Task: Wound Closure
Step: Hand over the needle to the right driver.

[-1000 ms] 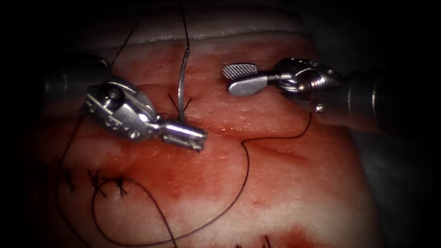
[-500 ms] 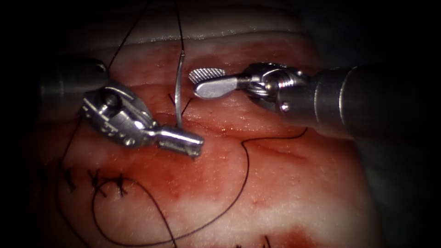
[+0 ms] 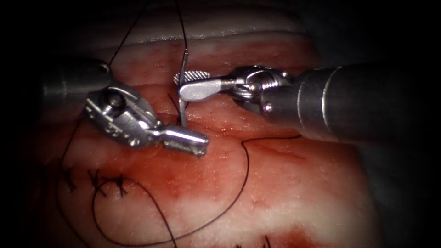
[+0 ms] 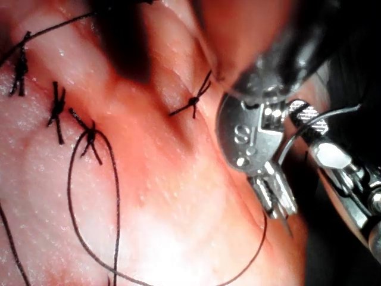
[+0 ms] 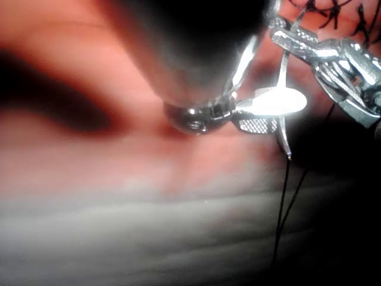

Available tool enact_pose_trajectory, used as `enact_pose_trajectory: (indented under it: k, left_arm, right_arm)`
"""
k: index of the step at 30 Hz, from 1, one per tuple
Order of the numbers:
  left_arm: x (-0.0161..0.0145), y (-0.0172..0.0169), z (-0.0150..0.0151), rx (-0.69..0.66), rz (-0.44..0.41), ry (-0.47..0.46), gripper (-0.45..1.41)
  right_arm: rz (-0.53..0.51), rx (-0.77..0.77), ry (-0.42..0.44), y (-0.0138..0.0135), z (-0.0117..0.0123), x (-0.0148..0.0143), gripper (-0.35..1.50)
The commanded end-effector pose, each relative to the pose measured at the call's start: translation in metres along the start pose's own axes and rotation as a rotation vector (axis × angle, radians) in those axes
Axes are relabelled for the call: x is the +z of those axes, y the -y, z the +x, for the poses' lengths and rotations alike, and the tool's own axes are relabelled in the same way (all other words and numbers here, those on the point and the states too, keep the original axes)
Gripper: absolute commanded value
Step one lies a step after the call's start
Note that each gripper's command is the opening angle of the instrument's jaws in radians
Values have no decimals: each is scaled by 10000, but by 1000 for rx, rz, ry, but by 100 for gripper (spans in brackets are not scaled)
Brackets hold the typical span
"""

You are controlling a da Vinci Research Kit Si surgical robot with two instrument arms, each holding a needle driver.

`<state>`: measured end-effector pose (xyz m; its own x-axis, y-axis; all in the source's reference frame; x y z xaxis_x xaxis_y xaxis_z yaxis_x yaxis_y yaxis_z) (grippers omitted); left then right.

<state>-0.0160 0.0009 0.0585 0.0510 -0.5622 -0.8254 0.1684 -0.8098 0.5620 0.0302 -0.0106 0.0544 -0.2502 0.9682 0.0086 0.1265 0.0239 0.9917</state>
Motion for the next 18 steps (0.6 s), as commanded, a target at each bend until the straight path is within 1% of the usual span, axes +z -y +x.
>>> enact_pose_trajectory:
  k: [1,7,15,18]
  left_arm:
    - [6,1,-6,2,0,0,-45]
    - [7,2,-2,3,0,1,-45]
    - [11,4,5,2,1,2,-45]
    - [12,4,7,2,1,-1,-45]
  right_arm:
    - [6,-1,1,-3,-1,11,118]
    - [8,-3,-1,-3,-3,13,111]
    - [9,1,0,-5,-5,14,91]
    - [9,0,0,-5,-5,14,88]
